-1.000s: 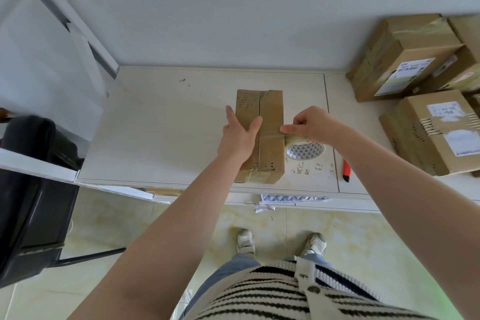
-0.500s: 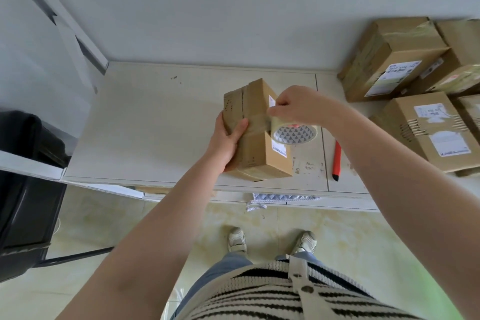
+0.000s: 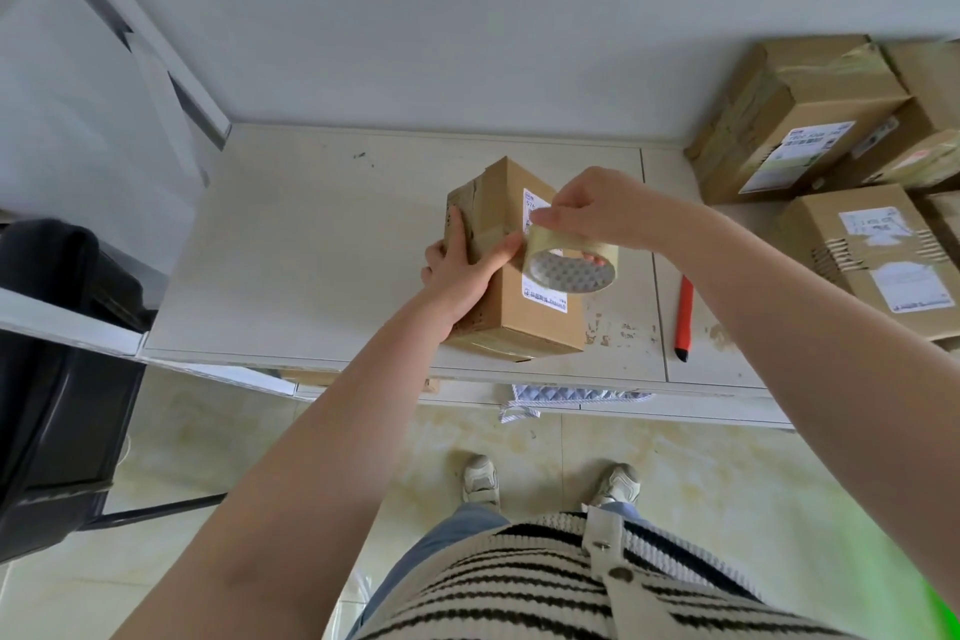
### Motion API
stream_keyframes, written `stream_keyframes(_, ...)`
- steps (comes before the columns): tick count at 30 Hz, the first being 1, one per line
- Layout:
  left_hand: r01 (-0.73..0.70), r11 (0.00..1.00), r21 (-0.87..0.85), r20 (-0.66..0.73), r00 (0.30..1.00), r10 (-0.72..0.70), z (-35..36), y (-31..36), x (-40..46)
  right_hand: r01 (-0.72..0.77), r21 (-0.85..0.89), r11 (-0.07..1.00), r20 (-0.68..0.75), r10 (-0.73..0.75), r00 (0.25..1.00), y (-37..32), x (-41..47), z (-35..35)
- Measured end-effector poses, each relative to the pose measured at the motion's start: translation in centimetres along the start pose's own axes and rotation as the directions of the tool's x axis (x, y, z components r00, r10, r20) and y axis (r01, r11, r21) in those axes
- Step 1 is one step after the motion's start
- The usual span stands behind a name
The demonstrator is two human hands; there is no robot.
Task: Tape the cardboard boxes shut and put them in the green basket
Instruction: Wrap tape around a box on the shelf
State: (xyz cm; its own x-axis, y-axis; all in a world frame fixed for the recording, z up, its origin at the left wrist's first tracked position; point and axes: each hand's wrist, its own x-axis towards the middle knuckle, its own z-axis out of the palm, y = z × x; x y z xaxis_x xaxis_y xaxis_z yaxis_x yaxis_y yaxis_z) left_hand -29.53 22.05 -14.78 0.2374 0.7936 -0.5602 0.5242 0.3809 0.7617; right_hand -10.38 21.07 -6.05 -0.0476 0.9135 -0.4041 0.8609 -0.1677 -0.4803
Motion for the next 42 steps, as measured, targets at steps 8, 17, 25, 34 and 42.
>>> stream_keyframes(8,0.009,0.967,-0.255,0.070,0.998,0.009,-1.9,-1.3,0.5,-0.051,-0.233,0.971,-0.184,0.008,0.983,-1.4,1.1,2.2)
stream_keyframes(17,0.011,0.926,-0.378,-0.031,0.999,-0.025,-4.5,-4.6,1.5,-0.055,0.083,0.995,-0.110,0.064,0.992,-2.9,2.3,3.5)
stream_keyframes(25,-0.086,0.996,-0.028,-0.209,0.975,0.079,-2.9,-4.9,1.4,0.065,0.111,0.992,-0.133,-0.050,0.990,-3.4,2.3,5.4)
stream_keyframes(34,-0.092,0.985,0.145,-0.280,0.951,0.130,-2.6,-5.3,1.9,-0.090,-0.234,0.968,-0.143,0.057,0.988,1.5,1.6,3.4)
stream_keyframes(42,-0.109,0.988,0.108,-0.258,0.957,0.133,-2.7,-6.0,2.3,-0.213,-0.107,0.971,-0.090,0.204,0.975,4.4,3.5,6.0)
